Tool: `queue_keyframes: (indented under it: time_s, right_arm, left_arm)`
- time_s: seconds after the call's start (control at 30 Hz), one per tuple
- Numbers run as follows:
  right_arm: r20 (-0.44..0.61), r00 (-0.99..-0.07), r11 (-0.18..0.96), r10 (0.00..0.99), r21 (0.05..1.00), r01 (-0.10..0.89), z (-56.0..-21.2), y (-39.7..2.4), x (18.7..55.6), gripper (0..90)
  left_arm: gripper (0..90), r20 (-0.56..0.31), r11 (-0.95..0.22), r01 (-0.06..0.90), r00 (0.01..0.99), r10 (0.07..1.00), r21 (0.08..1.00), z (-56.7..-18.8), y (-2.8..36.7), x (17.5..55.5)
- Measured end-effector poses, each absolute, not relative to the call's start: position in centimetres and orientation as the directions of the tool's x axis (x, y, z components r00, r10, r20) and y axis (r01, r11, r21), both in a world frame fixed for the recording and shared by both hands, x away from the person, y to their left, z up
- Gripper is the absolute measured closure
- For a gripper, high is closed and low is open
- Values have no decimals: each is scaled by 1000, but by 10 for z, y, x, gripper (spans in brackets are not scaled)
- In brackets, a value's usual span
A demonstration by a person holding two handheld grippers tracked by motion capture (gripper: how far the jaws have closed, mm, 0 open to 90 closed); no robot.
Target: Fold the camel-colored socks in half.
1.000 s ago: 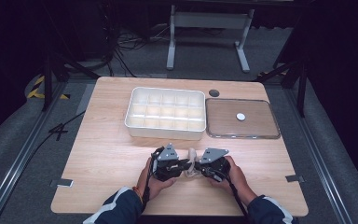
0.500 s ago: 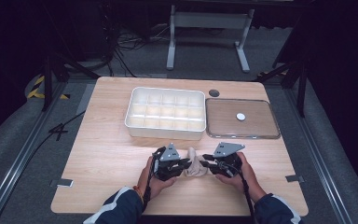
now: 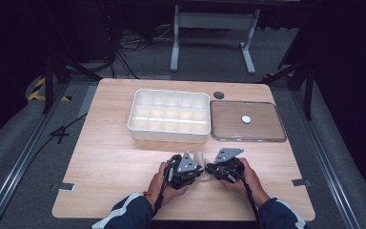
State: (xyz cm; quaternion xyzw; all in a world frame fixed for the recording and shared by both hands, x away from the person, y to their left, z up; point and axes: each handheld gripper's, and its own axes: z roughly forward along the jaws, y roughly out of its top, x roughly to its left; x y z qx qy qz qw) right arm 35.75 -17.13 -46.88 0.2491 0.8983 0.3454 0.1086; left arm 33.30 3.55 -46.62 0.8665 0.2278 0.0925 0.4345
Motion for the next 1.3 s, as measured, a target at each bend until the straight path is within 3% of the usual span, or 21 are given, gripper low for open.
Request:
queue_keyframes:
  time_s: [0.23, 0.4, 0.53, 0.7, 0.87, 1.17, 1.3]
  right_arm:
    - [1, -848, 623, 531, 678, 391, -469, -173, 359, 802]
    - [-1, -845, 621, 536, 678, 393, -467, -176, 361, 715]
    - [-14, -834, 586, 552, 717, 376, -459, -182, 361, 703]
    - [29, -820, 446, 572, 828, 340, -444, -183, 358, 666]
    - [14, -828, 465, 561, 822, 329, -448, -174, 359, 656]
    - [53, -812, 496, 581, 768, 405, -466, -173, 373, 759]
    - [55, -805, 503, 590, 755, 421, -468, -175, 374, 806]
  left_arm:
    - [795, -35, -533, 302, 891, 453, 790, -473, 27, 333]
    - [795, -51, -519, 314, 887, 459, 795, -475, 28, 334]
    - [795, -50, -522, 315, 887, 459, 793, -475, 27, 334]
    - [794, -40, -531, 308, 889, 456, 789, -475, 27, 333]
    - [794, -46, -521, 309, 888, 457, 796, -476, 25, 333]
    - [773, -42, -523, 297, 895, 444, 799, -476, 26, 334]
    - [721, -54, -521, 259, 925, 375, 814, -463, 34, 336]
